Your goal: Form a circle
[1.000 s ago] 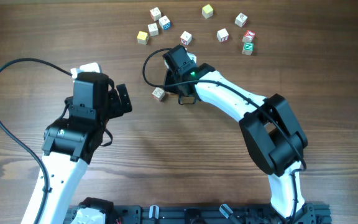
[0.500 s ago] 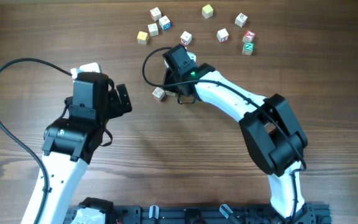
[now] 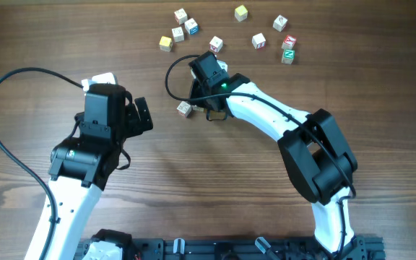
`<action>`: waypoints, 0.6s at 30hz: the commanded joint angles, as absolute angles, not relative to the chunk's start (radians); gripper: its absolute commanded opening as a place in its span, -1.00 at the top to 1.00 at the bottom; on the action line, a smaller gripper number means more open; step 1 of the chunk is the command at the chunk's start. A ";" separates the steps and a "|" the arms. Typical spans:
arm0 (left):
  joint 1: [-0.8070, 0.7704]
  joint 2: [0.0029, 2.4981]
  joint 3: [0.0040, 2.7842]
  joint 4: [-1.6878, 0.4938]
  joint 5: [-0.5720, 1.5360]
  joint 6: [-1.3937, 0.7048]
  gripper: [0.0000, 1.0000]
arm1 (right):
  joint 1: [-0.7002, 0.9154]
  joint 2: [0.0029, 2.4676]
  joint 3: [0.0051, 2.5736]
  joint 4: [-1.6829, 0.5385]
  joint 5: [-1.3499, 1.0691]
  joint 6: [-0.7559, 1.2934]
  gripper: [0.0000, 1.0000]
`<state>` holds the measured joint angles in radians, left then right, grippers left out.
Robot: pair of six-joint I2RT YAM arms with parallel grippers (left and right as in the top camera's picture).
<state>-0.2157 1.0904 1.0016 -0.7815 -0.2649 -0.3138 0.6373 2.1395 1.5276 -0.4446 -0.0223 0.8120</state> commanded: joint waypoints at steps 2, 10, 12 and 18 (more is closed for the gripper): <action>-0.211 1.093 1.001 -0.779 -0.274 -0.326 -0.99 | 0.638 2.159 1.530 -0.443 -0.025 0.814 -0.04; -0.211 1.093 1.001 -0.779 -0.274 -0.326 -1.00 | 0.638 2.159 1.530 -0.447 -0.025 0.814 -0.10; -0.211 1.093 1.001 -0.779 -0.274 -0.326 -1.00 | 0.638 2.159 1.530 -0.447 -0.025 0.814 -0.12; -0.211 1.093 1.001 -0.779 -0.274 -0.326 -1.00 | 0.638 2.159 1.530 -0.449 -0.025 0.814 -0.15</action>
<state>-0.2157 1.0904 1.0016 -0.7818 -0.2646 -0.3138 0.6373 2.1395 1.5276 -0.4477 -0.0223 0.8112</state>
